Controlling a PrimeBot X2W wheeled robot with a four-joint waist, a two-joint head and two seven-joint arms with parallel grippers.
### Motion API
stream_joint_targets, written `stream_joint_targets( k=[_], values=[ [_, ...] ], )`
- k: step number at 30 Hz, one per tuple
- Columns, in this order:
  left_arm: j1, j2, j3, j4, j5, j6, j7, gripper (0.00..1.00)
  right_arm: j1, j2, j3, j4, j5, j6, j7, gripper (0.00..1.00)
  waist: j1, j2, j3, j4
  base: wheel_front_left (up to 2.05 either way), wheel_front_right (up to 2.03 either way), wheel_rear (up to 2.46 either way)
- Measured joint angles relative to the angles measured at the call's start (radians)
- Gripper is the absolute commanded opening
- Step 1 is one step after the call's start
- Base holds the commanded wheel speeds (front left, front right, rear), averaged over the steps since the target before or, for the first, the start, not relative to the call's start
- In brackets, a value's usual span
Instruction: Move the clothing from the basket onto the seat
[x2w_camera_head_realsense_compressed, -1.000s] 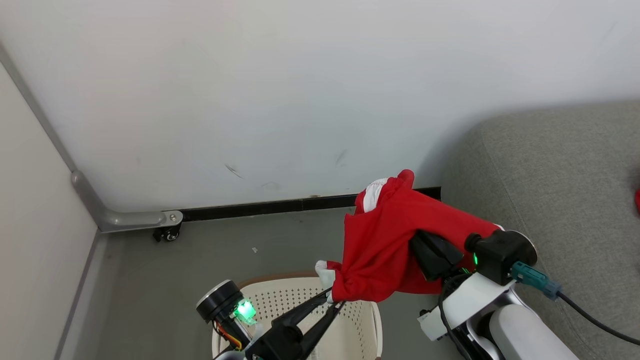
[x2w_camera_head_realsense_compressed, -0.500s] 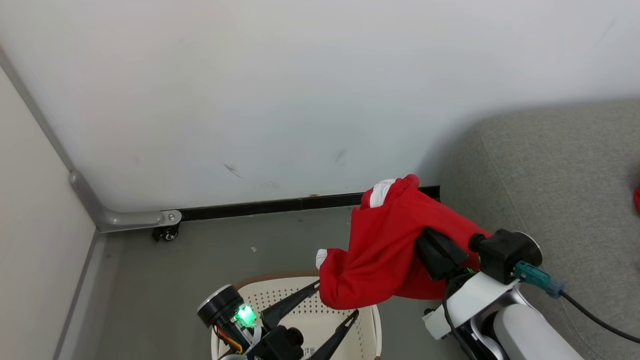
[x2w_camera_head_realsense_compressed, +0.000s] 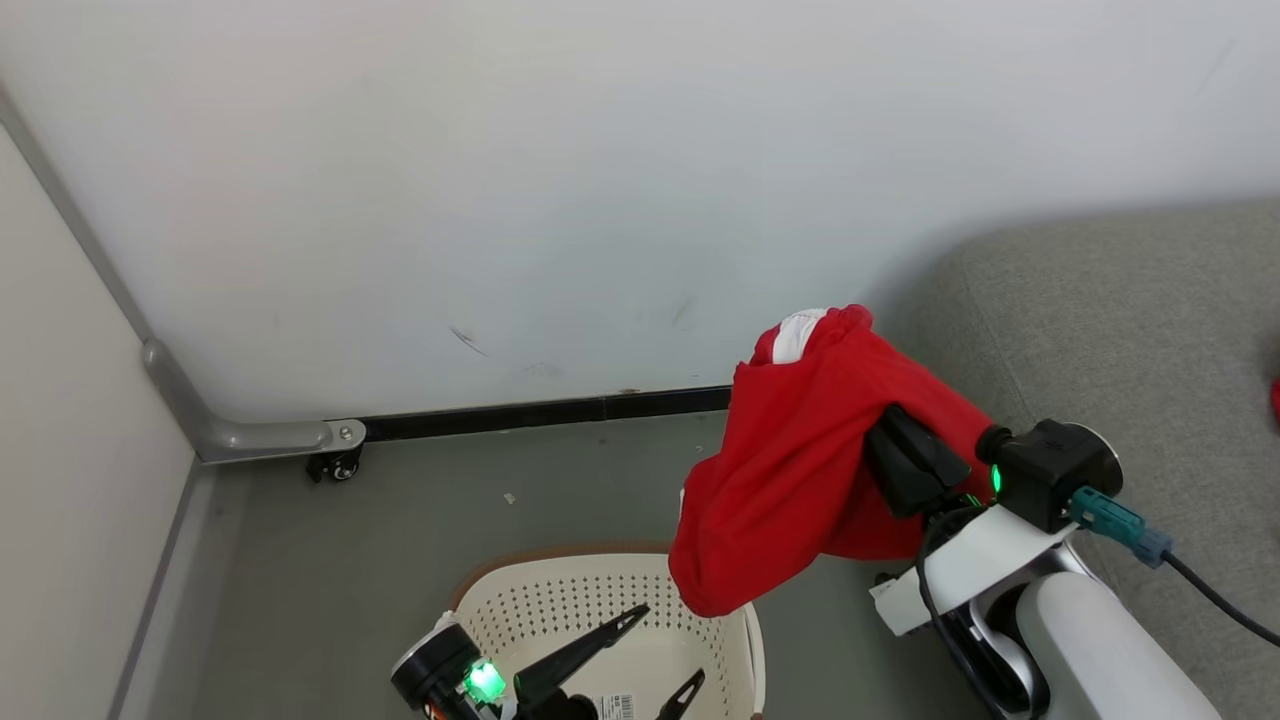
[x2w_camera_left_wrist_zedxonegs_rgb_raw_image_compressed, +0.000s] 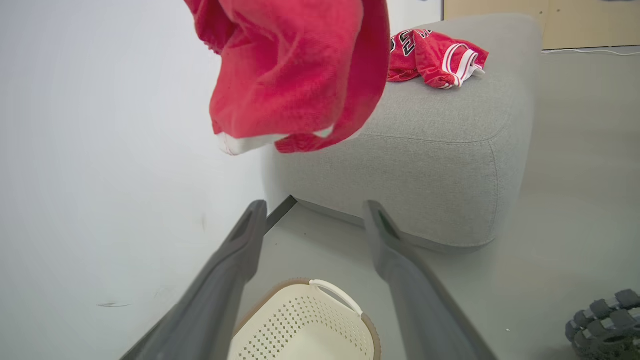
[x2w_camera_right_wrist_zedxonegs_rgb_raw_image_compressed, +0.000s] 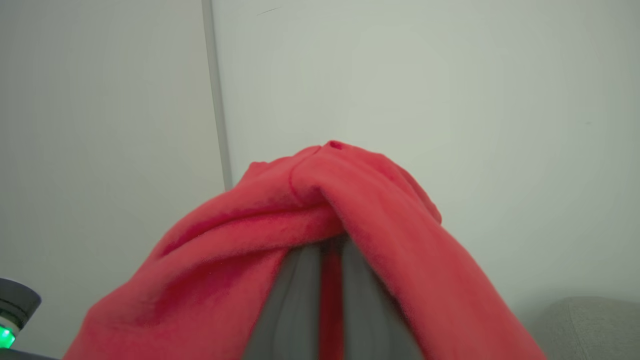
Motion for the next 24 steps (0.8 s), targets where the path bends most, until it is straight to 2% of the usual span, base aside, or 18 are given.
stream_joint_targets(
  k=[24],
  values=[
    [0.083,-0.009,0.067,0.05,-0.034,0.0,0.0,1.0,0.031,-0.003,-0.042,-0.01,-0.002,0.0,0.0,0.0,0.0,0.0,-0.018,-0.007,0.0,0.0,0.0]
  ],
)
